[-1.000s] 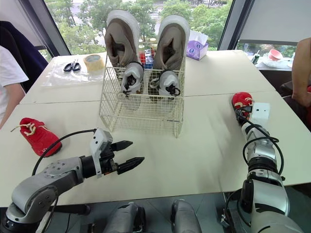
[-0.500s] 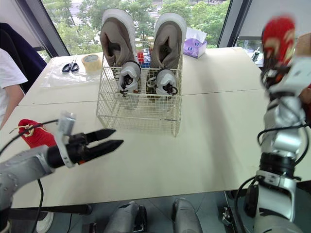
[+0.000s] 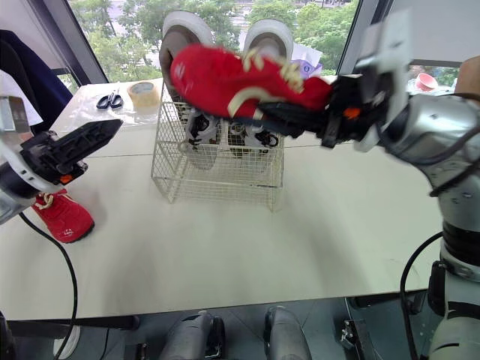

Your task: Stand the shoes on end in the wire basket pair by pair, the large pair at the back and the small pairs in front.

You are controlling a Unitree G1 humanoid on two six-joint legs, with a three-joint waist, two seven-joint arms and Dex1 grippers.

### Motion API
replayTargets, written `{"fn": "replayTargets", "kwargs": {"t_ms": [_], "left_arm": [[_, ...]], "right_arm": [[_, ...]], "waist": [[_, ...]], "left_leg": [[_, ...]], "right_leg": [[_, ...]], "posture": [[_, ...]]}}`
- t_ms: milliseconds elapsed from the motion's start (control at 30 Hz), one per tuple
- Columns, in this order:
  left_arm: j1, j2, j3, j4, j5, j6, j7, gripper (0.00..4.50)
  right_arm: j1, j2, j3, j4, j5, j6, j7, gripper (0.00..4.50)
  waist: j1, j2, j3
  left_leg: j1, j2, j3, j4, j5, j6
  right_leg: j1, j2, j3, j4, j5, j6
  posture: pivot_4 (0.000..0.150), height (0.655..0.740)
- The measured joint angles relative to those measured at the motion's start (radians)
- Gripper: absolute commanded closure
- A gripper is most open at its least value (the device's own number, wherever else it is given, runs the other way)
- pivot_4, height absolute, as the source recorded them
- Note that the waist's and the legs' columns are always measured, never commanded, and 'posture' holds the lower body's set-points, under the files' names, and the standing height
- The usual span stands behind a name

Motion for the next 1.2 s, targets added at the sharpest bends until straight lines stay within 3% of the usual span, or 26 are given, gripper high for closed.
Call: {"fn": "replayTargets", "kwargs": {"t_ms": [100,300,700,800,1033,1167,1200], "left_arm": [[0.02,-0.009,-0.002,-0.005,0.001,0.001,-0.009,0.0],[0.043,-0.156,-0.067,-0.031,-0.022,-0.026,0.045,0.0],[-0.058,-0.21,-0.182,-0.033,-0.086,-0.036,0.099,0.0],[-0.061,-0.226,-0.207,-0.024,-0.083,-0.039,0.114,0.9],[-0.064,-0.244,-0.21,-0.009,-0.085,-0.055,0.141,4.1],[-0.052,-0.263,-0.212,-0.02,-0.084,-0.058,0.165,4.26],[-0.048,-0.272,-0.212,-0.025,-0.084,-0.061,0.173,4.26]], "right_arm": [[0.0,0.03,0.054,0.037,-0.13,-0.089,0.03,3.3],[0.038,0.128,0.147,0.029,-0.303,-0.22,0.04,3.3],[0.07,0.187,0.213,-0.032,-0.45,-0.303,0.073,3.3],[0.081,0.196,0.219,-0.033,-0.468,-0.314,0.076,3.31],[0.083,0.198,0.213,-0.049,-0.485,-0.339,0.076,3.31],[0.107,0.208,0.21,-0.052,-0.49,-0.337,0.07,3.31],[0.112,0.211,0.207,-0.052,-0.49,-0.335,0.069,2.95]], "waist": [[0.001,-0.001,0.0],[0.003,-0.005,0.003],[0.002,-0.007,0.004],[0.002,-0.007,0.004],[0.002,-0.007,0.004],[0.003,-0.007,0.004],[0.003,-0.007,0.004]], "left_leg": [[0.0,0.0,0.0,0.0,0.0,0.0],[0.0,0.0,-0.001,0.0,0.001,-0.001],[0.0,0.0,-0.001,0.0,0.001,-0.002],[0.0,0.0,-0.001,0.0,0.001,-0.002],[0.0,0.0,-0.001,0.0,0.001,-0.002],[0.0,0.0,-0.001,0.0,0.001,-0.002],[0.0,0.0,-0.001,0.0,0.001,-0.002]], "right_leg": [[0.0,0.0,0.0,0.0,0.001,0.001],[0.0,0.0,0.0,0.001,0.002,0.003],[0.0,0.001,0.0,0.001,0.002,0.003],[0.0,0.001,0.0,0.001,0.002,0.003],[0.0,0.001,0.0,0.001,0.002,0.003],[0.001,0.001,0.0,0.001,0.002,0.003],[0.001,0.0,0.0,0.001,0.002,0.003]], "posture": [[0.15,0.74],[0.15,0.74],[0.15,0.74],[0.15,0.74],[0.15,0.74],[0.15,0.74],[0.15,0.74]]}}
